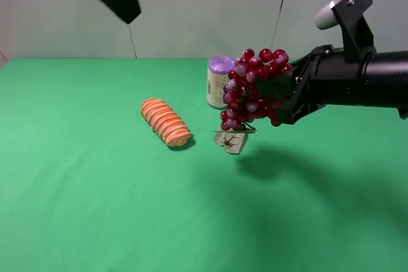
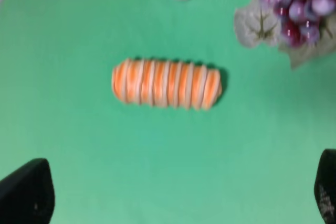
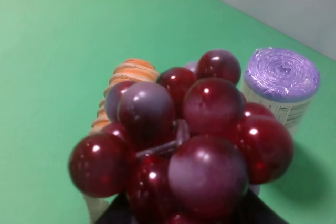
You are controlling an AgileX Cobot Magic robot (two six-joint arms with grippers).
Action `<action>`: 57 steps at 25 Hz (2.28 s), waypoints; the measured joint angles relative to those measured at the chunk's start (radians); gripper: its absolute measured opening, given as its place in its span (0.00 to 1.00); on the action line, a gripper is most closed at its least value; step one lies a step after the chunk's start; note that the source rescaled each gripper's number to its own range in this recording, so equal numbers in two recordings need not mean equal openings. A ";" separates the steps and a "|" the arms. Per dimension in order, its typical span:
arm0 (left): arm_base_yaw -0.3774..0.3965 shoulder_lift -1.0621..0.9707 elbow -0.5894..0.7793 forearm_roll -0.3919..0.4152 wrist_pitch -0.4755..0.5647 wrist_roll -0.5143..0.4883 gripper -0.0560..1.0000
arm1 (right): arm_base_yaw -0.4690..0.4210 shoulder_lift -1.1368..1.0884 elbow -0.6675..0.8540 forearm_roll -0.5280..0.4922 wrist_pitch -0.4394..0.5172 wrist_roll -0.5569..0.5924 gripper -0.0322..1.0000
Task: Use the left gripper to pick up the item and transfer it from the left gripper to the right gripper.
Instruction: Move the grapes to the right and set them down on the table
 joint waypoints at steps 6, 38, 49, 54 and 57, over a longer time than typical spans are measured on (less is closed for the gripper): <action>0.000 -0.173 0.196 0.004 -0.001 -0.056 1.00 | 0.000 0.000 0.000 0.000 0.000 0.000 0.07; 0.000 -1.337 1.038 -0.036 -0.022 -0.266 1.00 | 0.000 0.000 0.000 0.000 -0.006 0.000 0.07; 0.000 -1.354 1.045 -0.047 -0.023 -0.270 1.00 | 0.000 0.000 0.000 0.000 -0.029 0.000 0.07; 0.000 -1.354 1.045 -0.048 -0.028 -0.270 1.00 | 0.000 0.000 0.000 0.000 -0.030 0.000 0.07; 0.000 -1.354 1.045 -0.048 -0.028 -0.270 1.00 | 0.000 0.000 0.000 0.000 -0.030 0.000 0.05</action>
